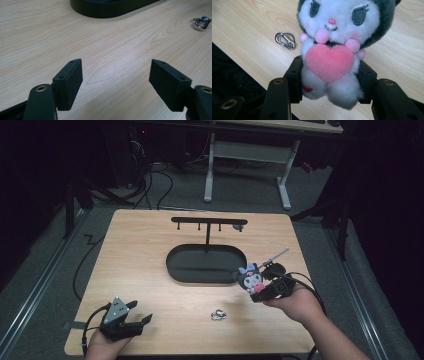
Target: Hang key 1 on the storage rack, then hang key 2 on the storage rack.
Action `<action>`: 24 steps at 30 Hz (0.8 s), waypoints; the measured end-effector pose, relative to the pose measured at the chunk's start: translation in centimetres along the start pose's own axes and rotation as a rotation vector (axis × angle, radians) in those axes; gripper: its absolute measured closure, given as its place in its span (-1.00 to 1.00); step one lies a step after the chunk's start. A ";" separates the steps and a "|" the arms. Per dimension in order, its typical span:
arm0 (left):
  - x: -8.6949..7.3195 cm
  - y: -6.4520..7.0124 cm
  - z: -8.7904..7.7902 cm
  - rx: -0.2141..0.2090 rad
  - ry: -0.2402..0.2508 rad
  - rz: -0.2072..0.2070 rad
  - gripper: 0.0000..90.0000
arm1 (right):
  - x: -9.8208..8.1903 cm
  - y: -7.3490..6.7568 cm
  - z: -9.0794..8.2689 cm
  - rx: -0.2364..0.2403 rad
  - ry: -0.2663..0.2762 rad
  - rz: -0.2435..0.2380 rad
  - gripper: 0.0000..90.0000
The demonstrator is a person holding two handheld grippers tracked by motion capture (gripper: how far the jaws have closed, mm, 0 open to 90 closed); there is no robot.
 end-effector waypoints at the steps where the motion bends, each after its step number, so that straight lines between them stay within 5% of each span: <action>1: 0.0 0.0 0.0 -0.002 0.000 0.001 -0.39 | 0.2 0.0 -0.1 -0.002 -0.003 -0.012 0.15; 24: 0.0 0.0 0.2 -0.011 -0.001 0.008 -0.39 | 3.7 0.2 -0.6 -0.002 0.014 -0.021 0.15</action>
Point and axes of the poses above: each handheld gripper's, and its own axes: z roughly forward along the jaws, x roughly out of its top, y roughly to its right, the point moved 5 cm from there along z, roughly forward along the jaws, and after that the axes turned 13 degrees about y, right-handed, at the moved point
